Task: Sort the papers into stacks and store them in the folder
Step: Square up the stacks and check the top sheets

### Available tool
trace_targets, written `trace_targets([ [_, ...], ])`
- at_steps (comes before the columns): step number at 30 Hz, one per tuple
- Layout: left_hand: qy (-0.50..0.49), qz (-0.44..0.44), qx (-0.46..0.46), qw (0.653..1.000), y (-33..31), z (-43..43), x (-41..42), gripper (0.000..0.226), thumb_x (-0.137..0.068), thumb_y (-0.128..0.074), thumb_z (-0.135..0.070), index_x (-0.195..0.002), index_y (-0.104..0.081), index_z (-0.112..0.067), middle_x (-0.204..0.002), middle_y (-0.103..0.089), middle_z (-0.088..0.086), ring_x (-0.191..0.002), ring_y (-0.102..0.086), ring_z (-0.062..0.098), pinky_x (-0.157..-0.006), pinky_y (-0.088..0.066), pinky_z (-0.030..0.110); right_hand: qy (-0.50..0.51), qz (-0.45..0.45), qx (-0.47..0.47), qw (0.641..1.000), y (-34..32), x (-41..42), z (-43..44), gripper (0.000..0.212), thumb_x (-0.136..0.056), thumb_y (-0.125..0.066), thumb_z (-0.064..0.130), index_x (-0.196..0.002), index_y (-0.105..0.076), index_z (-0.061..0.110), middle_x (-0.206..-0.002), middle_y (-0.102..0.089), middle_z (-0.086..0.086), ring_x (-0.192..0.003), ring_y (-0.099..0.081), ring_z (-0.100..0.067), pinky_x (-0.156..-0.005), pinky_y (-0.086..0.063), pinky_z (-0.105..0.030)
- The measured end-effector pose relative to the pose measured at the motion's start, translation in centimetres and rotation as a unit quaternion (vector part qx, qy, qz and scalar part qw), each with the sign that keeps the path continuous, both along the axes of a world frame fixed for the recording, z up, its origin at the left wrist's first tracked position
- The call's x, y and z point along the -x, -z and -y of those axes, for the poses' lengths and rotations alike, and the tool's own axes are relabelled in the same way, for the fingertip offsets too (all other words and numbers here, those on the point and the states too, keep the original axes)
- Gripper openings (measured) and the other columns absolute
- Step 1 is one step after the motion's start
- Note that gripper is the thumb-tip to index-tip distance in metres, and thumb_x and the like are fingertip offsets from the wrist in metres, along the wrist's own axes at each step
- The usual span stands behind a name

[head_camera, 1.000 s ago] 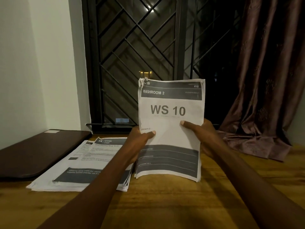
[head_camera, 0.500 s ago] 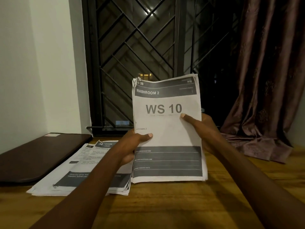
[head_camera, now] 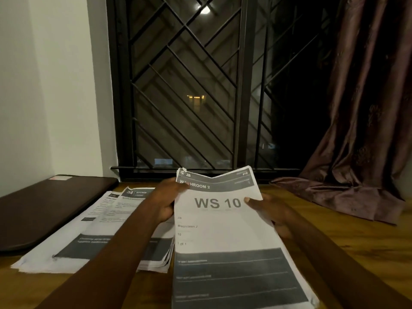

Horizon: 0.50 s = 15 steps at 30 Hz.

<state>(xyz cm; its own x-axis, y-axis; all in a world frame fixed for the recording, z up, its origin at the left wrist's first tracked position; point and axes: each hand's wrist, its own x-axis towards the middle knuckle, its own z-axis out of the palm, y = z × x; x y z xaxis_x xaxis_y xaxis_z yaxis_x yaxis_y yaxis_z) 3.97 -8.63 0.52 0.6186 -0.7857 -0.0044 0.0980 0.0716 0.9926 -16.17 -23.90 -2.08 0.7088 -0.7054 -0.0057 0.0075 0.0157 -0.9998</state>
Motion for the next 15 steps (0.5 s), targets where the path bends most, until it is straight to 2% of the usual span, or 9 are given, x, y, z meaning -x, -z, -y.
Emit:
trace_targets([
  [4,-0.047,0.033,-0.015,0.998,1.3,2.0,-0.6,0.025,-0.097,-0.053,-0.006,-0.119,-0.064,-0.013,-0.11,-0.068,0.019,-0.101,-0.065,0.035,-0.097,-0.05,0.056,-0.013,-0.025,0.025,0.999,2.0,0.3,0.5,0.022,-0.092,-0.061,0.019,-0.114,-0.063,0.016,-0.108,-0.072,-0.01,-0.098,-0.069,-0.033,-0.092,-0.05,-0.054],
  [6,-0.04,0.045,-0.011,0.998,2.5,2.5,-0.9,0.022,-0.098,-0.054,-0.009,-0.111,-0.067,-0.021,-0.11,-0.07,0.017,-0.102,-0.067,0.036,-0.095,-0.051,0.056,0.004,-0.029,0.054,0.998,2.3,0.1,0.5,0.021,-0.091,-0.063,0.026,-0.111,-0.064,0.02,-0.105,-0.073,-0.007,-0.094,-0.07,-0.03,-0.09,-0.052,-0.054],
  [9,-0.013,0.042,-0.006,0.999,3.9,2.6,-0.5,0.021,-0.098,-0.054,-0.01,-0.106,-0.068,-0.022,-0.105,-0.071,0.015,-0.092,-0.07,0.031,-0.083,-0.057,0.047,0.079,0.01,0.071,0.994,1.2,-0.8,0.2,0.018,-0.091,-0.062,0.033,-0.101,-0.063,0.018,-0.091,-0.074,-0.009,-0.077,-0.073,-0.025,-0.073,-0.06,-0.041],
  [11,-0.006,0.058,-0.008,0.998,4.4,2.7,-0.3,0.02,-0.098,-0.054,-0.013,-0.104,-0.069,-0.026,-0.106,-0.07,0.013,-0.094,-0.07,0.031,-0.085,-0.057,0.048,0.12,0.019,0.096,0.988,0.3,-1.6,-0.2,0.013,-0.094,-0.055,0.035,-0.089,-0.057,0.023,-0.085,-0.069,-0.002,-0.072,-0.067,-0.018,-0.06,-0.054,-0.028],
  [13,-0.009,0.06,-0.012,0.998,4.5,2.6,-0.1,0.019,-0.098,-0.055,-0.015,-0.101,-0.068,-0.028,-0.108,-0.069,0.014,-0.099,-0.068,0.035,-0.09,-0.054,0.055,0.139,0.025,0.118,0.983,0.2,-2.2,-0.2,0.016,-0.098,-0.05,0.034,-0.084,-0.052,0.025,-0.082,-0.06,0.005,-0.074,-0.059,-0.013,-0.06,-0.046,-0.023],
  [15,-0.01,0.059,-0.015,0.998,4.7,2.4,-0.3,0.018,-0.099,-0.054,-0.014,-0.1,-0.067,-0.027,-0.107,-0.07,0.016,-0.098,-0.069,0.037,-0.09,-0.054,0.056,0.139,0.027,0.127,0.982,0.5,-2.7,-0.3,0.017,-0.098,-0.049,0.032,-0.088,-0.056,0.021,-0.084,-0.063,-0.001,-0.08,-0.062,-0.018,-0.066,-0.048,-0.026],
])
